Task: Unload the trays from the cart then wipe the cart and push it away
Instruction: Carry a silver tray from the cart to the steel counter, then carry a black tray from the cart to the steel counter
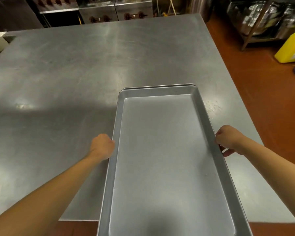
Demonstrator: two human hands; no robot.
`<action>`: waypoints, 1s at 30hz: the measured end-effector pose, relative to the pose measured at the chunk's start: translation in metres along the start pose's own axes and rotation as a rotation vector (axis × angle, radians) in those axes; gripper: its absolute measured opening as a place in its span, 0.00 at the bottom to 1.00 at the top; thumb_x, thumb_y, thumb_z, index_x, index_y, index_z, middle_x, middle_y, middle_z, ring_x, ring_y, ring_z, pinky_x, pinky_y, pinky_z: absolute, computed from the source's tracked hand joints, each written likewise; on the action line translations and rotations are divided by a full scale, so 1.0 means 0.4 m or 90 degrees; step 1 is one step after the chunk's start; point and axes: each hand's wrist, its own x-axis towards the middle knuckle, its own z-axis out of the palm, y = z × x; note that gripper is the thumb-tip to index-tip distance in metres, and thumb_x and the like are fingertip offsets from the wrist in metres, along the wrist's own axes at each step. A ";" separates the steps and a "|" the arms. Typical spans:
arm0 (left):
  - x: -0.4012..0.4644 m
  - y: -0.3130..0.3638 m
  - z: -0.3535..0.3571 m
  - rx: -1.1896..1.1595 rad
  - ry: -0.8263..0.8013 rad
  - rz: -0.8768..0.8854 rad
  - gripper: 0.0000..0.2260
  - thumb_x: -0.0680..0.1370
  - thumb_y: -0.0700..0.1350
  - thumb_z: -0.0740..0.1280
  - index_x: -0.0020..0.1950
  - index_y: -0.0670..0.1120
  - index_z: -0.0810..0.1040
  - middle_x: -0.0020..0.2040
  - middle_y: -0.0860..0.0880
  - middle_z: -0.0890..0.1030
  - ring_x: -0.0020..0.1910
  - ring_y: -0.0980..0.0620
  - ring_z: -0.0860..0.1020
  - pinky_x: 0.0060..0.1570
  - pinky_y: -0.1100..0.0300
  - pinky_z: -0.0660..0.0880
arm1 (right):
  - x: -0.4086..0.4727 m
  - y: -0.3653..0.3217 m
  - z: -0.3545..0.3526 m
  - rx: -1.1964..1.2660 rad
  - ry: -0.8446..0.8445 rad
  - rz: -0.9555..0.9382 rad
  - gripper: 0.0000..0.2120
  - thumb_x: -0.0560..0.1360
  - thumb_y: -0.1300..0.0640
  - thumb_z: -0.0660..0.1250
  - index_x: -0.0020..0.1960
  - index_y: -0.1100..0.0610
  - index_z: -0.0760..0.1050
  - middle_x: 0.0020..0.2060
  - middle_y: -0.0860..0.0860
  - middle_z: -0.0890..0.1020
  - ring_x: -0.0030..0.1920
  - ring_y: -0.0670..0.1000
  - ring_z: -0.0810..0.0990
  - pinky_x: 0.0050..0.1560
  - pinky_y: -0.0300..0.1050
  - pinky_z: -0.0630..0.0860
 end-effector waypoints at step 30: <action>0.127 0.007 0.097 0.069 0.008 -0.013 0.12 0.82 0.43 0.62 0.59 0.36 0.78 0.60 0.36 0.81 0.61 0.34 0.79 0.56 0.49 0.77 | 0.093 -0.047 0.065 -0.190 0.086 0.022 0.06 0.76 0.71 0.62 0.51 0.64 0.73 0.44 0.61 0.78 0.39 0.64 0.83 0.34 0.55 0.85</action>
